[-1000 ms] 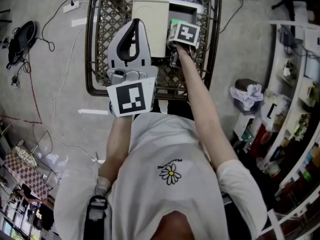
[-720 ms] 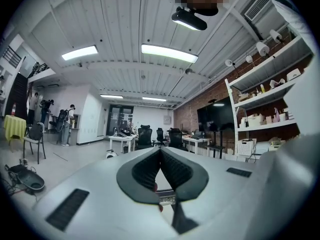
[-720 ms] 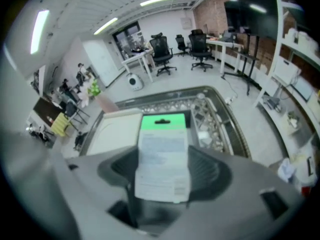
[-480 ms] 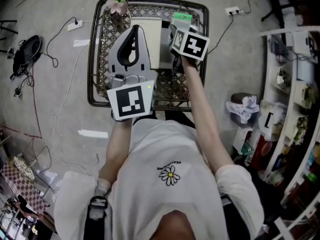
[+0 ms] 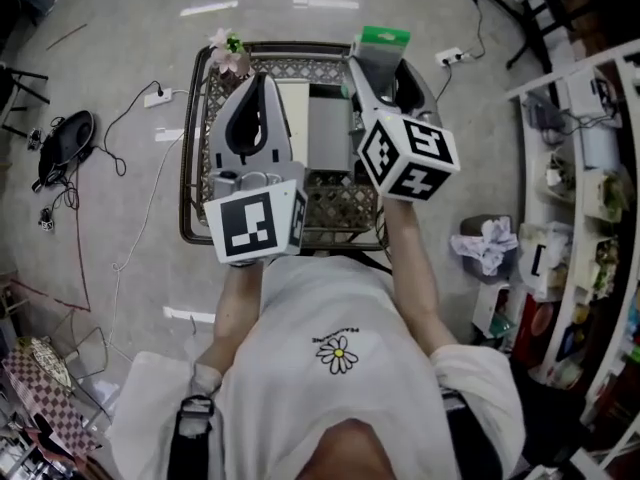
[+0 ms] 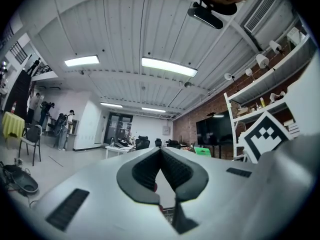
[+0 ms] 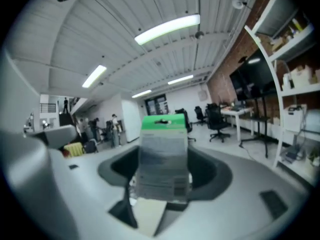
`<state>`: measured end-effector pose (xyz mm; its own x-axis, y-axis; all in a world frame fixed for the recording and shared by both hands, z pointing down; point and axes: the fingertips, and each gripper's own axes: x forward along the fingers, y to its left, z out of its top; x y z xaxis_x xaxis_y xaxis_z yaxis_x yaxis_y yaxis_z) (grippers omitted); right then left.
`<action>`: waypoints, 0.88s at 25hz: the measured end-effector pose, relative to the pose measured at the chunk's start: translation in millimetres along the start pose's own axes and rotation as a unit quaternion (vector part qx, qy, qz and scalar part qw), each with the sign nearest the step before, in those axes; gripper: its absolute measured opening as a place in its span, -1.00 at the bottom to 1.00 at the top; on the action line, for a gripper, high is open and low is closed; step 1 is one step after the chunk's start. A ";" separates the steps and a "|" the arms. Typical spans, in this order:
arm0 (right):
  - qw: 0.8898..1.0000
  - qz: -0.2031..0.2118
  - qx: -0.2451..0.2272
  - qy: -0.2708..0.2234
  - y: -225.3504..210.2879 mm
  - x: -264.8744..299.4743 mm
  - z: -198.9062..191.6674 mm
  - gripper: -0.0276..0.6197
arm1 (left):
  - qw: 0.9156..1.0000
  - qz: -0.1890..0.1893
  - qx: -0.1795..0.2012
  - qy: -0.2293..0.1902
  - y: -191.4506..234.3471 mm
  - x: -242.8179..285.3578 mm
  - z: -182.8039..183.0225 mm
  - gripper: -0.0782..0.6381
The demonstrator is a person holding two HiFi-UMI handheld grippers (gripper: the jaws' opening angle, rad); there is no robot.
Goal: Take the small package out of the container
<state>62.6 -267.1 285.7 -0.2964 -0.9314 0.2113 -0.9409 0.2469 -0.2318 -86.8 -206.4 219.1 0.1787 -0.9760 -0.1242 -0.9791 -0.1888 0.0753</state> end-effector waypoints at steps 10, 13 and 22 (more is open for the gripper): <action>0.991 0.014 -0.048 -0.121 7.1 -81.2 39.5 0.04 | 0.998 -0.029 0.039 -0.047 -33.6 -17.7 33.9 -0.71; 0.987 0.009 -0.057 -0.147 5.7 -97.7 43.4 0.04 | 0.997 -0.033 0.042 -0.053 -40.0 -20.0 35.9 -0.71; 0.985 0.000 -0.086 -0.151 -0.8 -112.8 38.1 0.04 | 0.997 -0.038 0.045 -0.057 -49.1 -20.0 34.4 -0.71</action>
<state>103.1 -172.4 225.9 -0.2591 -0.9619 -0.0871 -0.9623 0.2649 -0.0623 -45.7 -173.9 183.9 0.2461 -0.9396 -0.2380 -0.9687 -0.2470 -0.0263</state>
